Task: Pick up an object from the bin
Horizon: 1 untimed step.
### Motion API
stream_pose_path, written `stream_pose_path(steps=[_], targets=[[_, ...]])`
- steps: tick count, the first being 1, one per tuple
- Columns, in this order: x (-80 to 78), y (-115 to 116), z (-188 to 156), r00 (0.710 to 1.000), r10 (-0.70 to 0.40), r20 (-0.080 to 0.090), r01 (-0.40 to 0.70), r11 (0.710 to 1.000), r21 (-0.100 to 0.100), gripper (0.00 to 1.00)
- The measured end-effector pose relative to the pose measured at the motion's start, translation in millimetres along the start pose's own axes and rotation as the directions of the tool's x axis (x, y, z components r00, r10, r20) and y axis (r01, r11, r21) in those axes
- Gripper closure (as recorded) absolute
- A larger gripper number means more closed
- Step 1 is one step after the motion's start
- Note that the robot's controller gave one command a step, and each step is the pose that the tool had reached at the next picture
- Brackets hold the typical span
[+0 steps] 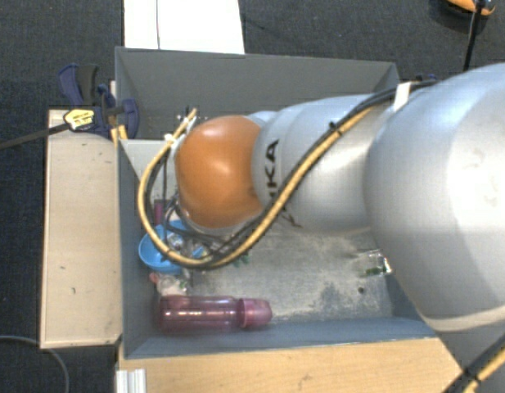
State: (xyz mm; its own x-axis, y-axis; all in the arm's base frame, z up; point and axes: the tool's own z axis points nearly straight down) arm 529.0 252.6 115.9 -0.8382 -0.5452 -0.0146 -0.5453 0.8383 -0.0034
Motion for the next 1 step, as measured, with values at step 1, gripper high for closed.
stream_pose_path(steps=[1], targets=[[-0.3,0.1,-12.4,1.0,0.0,0.001,0.0,1.0,0.0,1.0]])
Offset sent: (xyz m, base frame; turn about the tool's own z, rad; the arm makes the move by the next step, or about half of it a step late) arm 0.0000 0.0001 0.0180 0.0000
